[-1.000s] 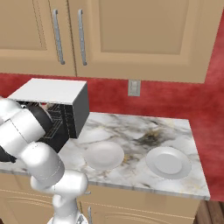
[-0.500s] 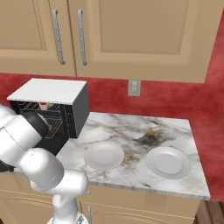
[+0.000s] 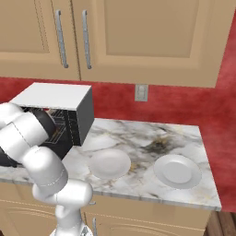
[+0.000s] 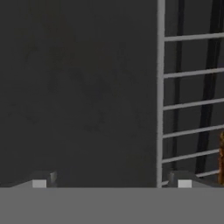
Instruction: Open the toaster oven door. Place the baguette on the bottom rack in the toaster oven and place the steak on the top rack.
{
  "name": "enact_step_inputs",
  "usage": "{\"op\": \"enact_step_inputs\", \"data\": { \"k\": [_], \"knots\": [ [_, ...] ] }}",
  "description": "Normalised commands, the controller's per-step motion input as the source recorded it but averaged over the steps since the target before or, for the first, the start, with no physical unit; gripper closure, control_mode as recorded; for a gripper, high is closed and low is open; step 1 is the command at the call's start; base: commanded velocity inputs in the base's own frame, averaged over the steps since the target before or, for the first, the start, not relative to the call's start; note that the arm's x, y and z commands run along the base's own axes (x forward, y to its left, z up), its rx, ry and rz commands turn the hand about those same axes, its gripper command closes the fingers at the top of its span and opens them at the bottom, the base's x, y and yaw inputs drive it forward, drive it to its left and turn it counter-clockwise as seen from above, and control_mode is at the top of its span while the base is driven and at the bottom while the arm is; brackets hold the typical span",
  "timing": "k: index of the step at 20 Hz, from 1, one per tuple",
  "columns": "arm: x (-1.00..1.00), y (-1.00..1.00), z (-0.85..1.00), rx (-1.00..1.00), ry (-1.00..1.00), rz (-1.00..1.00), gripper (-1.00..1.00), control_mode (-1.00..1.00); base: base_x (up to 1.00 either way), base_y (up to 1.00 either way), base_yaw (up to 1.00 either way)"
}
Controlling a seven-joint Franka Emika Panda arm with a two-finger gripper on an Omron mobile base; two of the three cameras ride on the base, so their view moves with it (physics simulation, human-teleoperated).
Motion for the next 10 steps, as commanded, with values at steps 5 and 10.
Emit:
{"op": "enact_step_inputs", "data": {
  "k": [5, 10],
  "knots": [
    [0.05, 0.01, -0.31, 0.0, -0.14, -0.02, -1.0, -1.0, 0.0, 0.0, 0.0],
    [-0.24, -0.03, -0.03, 0.0, -0.3, 0.01, -1.0, -1.0, 0.0, 0.0, 0.0]
  ]
}}
